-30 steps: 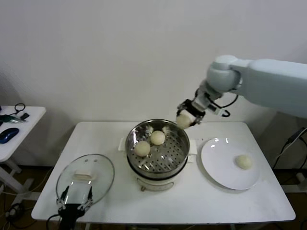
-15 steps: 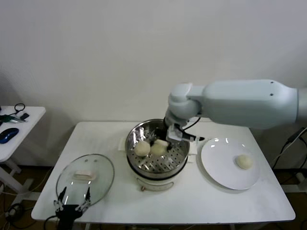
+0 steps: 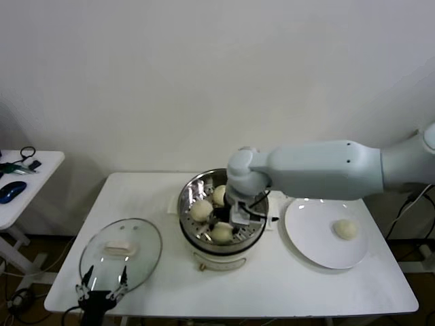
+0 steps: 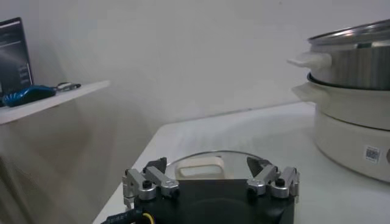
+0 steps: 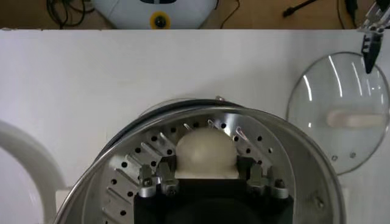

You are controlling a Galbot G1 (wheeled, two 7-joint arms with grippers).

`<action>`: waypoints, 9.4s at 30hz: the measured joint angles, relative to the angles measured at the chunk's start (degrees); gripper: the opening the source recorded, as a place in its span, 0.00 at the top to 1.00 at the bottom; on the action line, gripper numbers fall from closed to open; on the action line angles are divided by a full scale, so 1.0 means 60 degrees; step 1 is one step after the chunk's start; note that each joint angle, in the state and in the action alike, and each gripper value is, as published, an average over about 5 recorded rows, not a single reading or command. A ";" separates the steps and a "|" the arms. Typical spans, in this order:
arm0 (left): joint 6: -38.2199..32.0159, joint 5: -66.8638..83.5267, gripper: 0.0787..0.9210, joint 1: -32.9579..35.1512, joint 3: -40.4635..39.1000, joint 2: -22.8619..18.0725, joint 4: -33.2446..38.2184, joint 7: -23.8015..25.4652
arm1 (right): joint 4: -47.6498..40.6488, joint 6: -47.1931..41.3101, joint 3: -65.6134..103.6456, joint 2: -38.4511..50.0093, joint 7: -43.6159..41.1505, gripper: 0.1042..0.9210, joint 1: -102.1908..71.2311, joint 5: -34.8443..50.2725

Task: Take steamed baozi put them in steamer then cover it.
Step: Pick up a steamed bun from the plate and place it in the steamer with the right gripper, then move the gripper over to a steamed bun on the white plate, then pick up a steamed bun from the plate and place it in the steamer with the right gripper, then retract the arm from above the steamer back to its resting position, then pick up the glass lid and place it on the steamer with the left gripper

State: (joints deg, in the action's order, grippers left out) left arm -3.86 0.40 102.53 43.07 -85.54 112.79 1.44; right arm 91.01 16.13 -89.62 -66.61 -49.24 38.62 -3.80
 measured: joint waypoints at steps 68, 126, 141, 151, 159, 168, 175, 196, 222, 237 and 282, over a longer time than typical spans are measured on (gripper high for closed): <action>0.0019 0.0013 0.12 -0.0134 -0.0021 -0.0020 -0.0289 0.0055 | -0.6517 -0.2723 0.3817 0.4863 -0.1348 0.17 -0.4760 0.1702; 0.0127 0.0323 0.12 -0.0281 -0.0002 0.0314 -0.0213 0.0128 | -0.0633 -0.7010 -0.0945 0.1615 0.1106 0.34 0.1305 0.8359; 0.0336 0.0528 0.12 -0.0311 0.0068 0.0306 -0.0120 0.0133 | -0.1154 -0.7195 -0.0735 0.1156 0.1372 0.25 0.0383 0.7897; 0.0517 0.0719 0.12 -0.0384 0.0133 0.0411 -0.0016 -0.0055 | -0.1160 -0.6722 -0.0416 0.1447 0.0918 0.12 0.0828 0.7997; 0.0496 0.0569 0.12 -0.0561 0.0242 0.0613 0.0115 -0.0330 | -0.0865 -0.6386 0.1054 0.2827 0.1782 0.12 0.0643 0.8766; -0.0142 0.0310 0.12 -0.0828 0.0331 0.0852 -0.0012 -0.0713 | -0.0306 -0.5703 0.5976 0.4958 0.4514 0.12 -0.3295 0.8585; -0.0397 0.0068 0.12 -0.0952 0.0368 0.1009 -0.0083 -0.0941 | 0.0356 -0.4602 1.0430 0.5494 0.5499 0.12 -0.7736 0.7793; -0.1066 -0.4574 0.12 -0.0801 0.0648 0.1530 -0.0448 -0.3012 | 0.0419 0.0386 2.0085 0.2031 0.6194 0.12 -1.9073 0.6497; -0.0790 -1.3279 0.12 -0.1770 0.0068 0.1971 -0.3169 -0.4588 | -0.0022 0.1334 2.0920 0.0190 0.6747 0.12 -2.1205 0.5783; -0.0399 -1.3660 0.12 -0.3077 -0.0474 0.1936 -0.4522 -0.4343 | 0.0039 0.1548 2.1080 -0.0070 0.6789 0.12 -2.1554 0.5699; 0.2554 -0.9753 0.92 -0.3005 -0.0241 0.3945 -0.1473 -0.1769 | 0.0313 0.0749 2.1330 -0.0556 0.7413 0.12 -2.1539 0.4734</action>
State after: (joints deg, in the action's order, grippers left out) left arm 11.46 -58.11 84.50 41.62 -61.87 103.95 -9.18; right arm 92.89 20.63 38.36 -69.95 -4.76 -90.61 24.61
